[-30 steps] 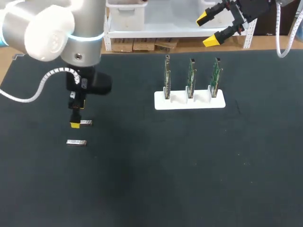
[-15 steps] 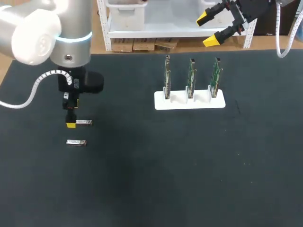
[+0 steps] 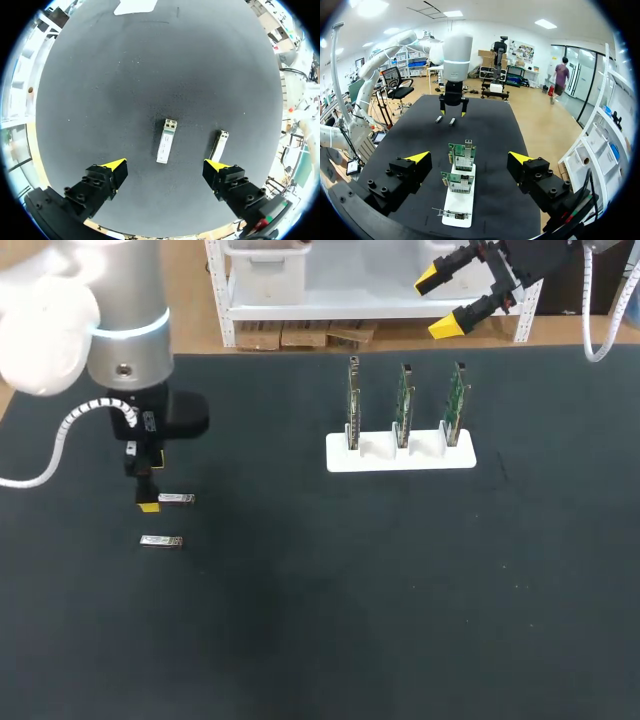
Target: Pick up the optical module with the left hand, and insert it into the network port with the right hand.
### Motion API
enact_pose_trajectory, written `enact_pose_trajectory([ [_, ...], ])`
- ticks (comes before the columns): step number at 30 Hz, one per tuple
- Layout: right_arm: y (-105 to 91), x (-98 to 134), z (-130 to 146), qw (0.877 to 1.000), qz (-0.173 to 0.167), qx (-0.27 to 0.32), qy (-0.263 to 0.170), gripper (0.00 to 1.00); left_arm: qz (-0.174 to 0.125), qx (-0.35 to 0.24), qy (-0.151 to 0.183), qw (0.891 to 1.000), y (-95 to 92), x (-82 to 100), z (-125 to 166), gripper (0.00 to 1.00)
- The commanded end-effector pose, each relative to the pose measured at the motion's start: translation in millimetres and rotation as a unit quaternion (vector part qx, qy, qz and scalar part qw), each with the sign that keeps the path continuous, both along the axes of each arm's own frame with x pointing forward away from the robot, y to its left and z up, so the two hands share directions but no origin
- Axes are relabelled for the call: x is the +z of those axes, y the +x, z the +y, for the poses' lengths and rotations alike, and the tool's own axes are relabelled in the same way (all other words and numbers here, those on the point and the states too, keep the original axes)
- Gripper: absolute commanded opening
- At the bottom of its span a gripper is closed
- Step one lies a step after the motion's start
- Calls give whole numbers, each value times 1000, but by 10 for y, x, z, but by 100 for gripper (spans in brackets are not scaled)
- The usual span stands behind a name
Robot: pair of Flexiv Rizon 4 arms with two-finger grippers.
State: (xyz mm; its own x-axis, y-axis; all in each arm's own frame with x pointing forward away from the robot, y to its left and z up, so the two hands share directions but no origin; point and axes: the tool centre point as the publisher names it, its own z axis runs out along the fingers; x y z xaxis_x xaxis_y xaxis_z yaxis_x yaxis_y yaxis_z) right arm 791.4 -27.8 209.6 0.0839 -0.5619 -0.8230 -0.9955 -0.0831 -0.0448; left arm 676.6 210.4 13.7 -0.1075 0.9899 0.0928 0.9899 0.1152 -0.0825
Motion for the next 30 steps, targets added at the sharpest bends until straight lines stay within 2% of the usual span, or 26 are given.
enact_pose_trajectory([
  [1,-16,1,-2,1000,-1,-1,0,100,5,5,-9,1000,29,-61,16,100],
  [13,-16,1,-2,1000,-1,-1,0,100,20,6,-17,1000,98,-205,-30,100],
  [23,-16,1,-2,1000,-1,-1,0,100,23,3,-22,999,173,-241,-45,100],
  [30,-16,1,-2,1000,-1,-1,0,100,23,-2,-23,999,160,-258,-69,100],
])
